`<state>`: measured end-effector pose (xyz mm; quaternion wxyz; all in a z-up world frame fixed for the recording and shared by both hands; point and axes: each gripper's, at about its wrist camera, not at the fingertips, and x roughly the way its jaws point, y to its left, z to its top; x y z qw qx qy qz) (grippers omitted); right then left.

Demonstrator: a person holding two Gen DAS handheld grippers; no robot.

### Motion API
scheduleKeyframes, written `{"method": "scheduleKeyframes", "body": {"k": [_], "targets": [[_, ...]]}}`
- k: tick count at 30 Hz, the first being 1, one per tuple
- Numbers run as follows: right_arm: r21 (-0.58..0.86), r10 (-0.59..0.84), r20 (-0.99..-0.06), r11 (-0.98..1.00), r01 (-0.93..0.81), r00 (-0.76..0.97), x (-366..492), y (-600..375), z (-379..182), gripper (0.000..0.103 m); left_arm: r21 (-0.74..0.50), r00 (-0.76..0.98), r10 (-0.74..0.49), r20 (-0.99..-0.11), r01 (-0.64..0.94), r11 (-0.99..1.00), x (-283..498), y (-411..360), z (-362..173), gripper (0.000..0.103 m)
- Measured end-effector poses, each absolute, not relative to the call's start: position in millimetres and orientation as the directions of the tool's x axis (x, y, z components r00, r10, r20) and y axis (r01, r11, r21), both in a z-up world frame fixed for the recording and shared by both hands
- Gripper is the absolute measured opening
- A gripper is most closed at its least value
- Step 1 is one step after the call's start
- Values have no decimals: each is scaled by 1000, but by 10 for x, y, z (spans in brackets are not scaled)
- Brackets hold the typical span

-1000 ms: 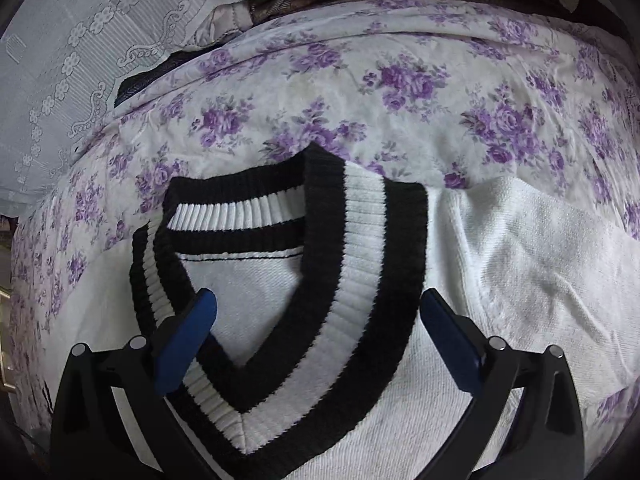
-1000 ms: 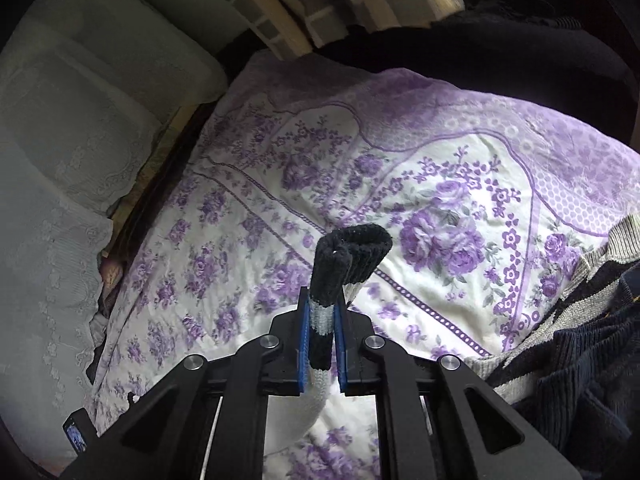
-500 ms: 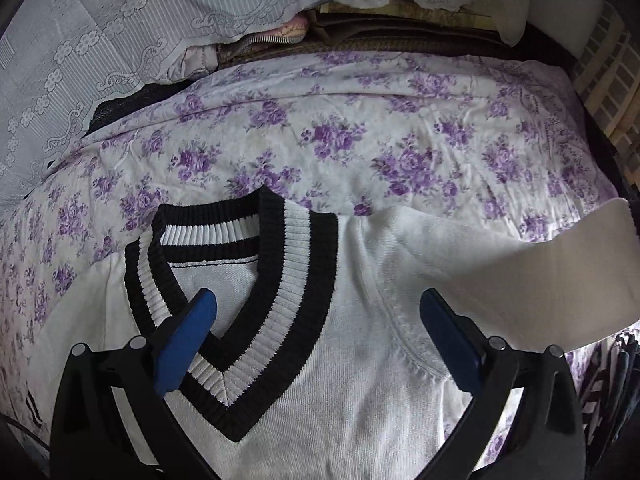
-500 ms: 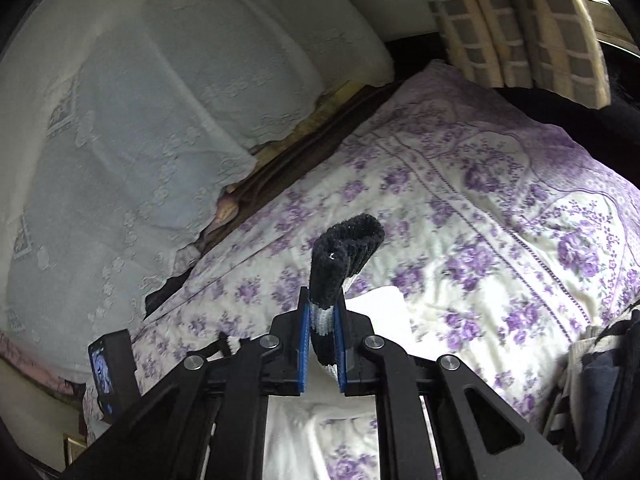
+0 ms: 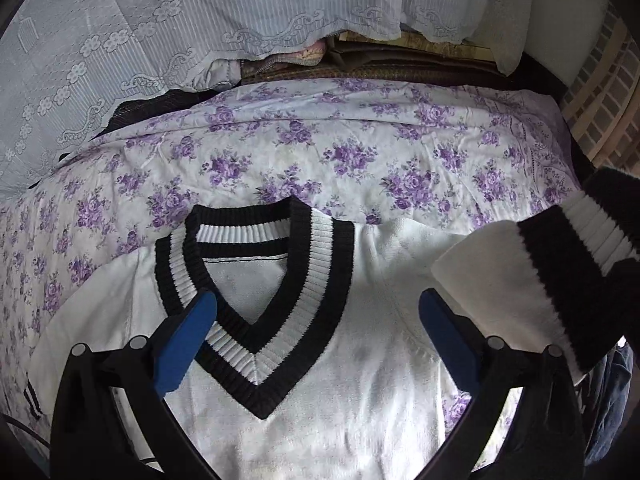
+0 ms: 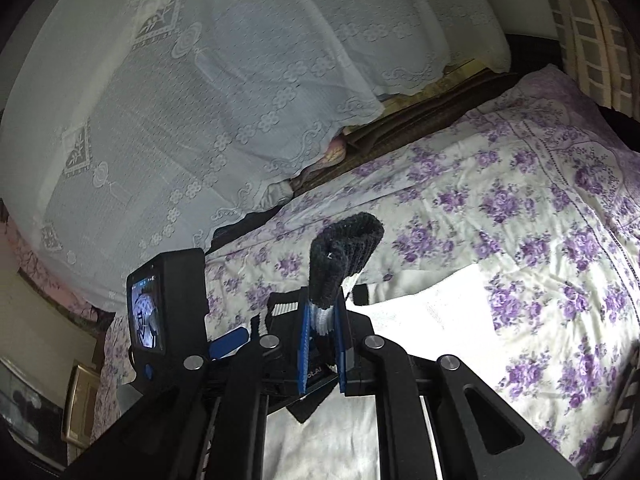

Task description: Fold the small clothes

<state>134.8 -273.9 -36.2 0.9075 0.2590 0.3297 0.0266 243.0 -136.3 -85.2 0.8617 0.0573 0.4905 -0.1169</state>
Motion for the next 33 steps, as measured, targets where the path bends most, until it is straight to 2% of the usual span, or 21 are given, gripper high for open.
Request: {"method": "scheduleKeyframes", "body": {"k": [7,12,16,20,22,23,24,25,30,33], "targets": [[447,276,-597,894,26,753,1583,-2057,-296,11,-11,514,-88,-854,152,988,2495,-738,-836,99],[429,311,-623,903,-19,718,1773,-1522,-401,12,59,553,5,-833,80,995,2503,-294,-947,99],[403,319,-676,915,-29,665,1967,-1147,-717,12,107,531,75,-844,29,994,2554,59,-1282,99],[394,341,-769,919,-18,541,2167,-934,-1220,16,96,423,112,-899,-60,994,2580,433,-1741,99],[463,393,-759,886,7,520,2147,-1029,-1325,20,47,386,77,-919,-87,995,2521,587,-1862,99],[492,413,-741,870,9,530,2106,-1099,-1318,27,21,380,55,-923,-91,996,2486,633,-1879,99],[505,422,-727,863,5,543,2063,-1191,-1284,45,-3,380,31,-924,-88,996,2445,660,-1874,99],[510,423,-709,860,-5,565,2003,-1302,-1243,49,-28,386,4,-923,-78,997,2403,679,-1852,98],[469,338,-708,882,54,620,1716,-1999,-1197,49,-144,412,-129,-902,-6,990,2229,556,-1708,98],[481,299,-721,865,142,625,1582,-2414,-1318,49,-105,411,-114,-904,45,993,2153,365,-1724,98]]}}
